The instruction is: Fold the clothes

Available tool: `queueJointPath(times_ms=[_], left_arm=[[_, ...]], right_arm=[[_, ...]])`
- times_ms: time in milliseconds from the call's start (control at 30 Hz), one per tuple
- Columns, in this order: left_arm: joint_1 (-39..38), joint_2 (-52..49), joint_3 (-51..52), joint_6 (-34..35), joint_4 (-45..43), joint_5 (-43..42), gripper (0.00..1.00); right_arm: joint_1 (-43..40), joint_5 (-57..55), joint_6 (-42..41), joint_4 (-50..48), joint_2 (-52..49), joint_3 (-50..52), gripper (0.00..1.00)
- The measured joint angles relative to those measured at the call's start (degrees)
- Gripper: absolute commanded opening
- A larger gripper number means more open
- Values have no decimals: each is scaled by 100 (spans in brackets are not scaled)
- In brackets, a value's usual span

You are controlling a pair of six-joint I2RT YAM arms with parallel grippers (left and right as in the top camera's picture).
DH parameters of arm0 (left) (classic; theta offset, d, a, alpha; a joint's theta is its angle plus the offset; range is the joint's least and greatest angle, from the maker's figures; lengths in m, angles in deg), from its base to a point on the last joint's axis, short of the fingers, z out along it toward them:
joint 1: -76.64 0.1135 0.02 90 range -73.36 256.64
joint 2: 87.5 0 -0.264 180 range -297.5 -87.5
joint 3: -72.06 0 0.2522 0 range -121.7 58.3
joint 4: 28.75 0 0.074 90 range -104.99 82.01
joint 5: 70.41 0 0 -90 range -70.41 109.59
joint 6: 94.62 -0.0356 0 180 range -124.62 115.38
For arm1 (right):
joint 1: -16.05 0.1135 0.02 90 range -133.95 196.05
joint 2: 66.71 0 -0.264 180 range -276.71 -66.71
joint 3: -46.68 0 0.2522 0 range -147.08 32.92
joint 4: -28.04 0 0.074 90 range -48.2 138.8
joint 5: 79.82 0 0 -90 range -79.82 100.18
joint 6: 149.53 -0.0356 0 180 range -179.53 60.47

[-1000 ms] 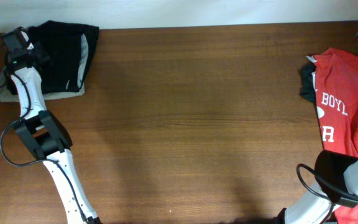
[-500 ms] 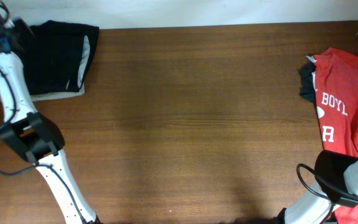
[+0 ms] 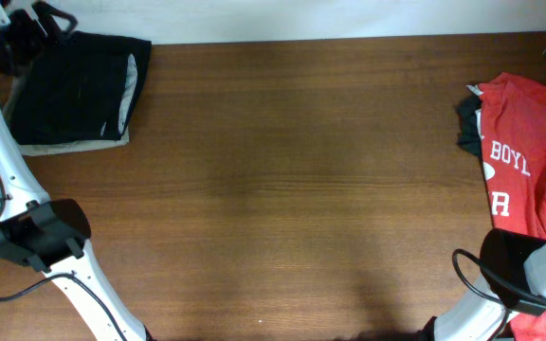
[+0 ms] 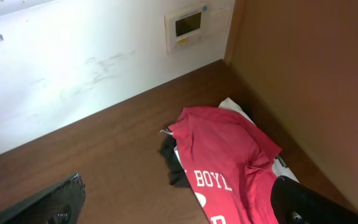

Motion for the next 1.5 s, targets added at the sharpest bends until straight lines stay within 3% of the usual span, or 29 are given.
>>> queueJointPath(times_ms=[167,733,967,1100,1500], left_arm=[[-2,0,4,0,737,-2,99],[-2,0,4,0,763,249,99],[-2,0,4,0,765,249,99],[-2,0,4,0,769,249,99],[-2,0,4,0,776,254,99]], right_arm=[[0,0,0,0,0,0,99],[0,0,0,0,26,0,99],[0,0,0,-4,918,155,99],[0,-2,-2,-33,2205,1075,99],[20,-24,4,-15,5296,5777,99]])
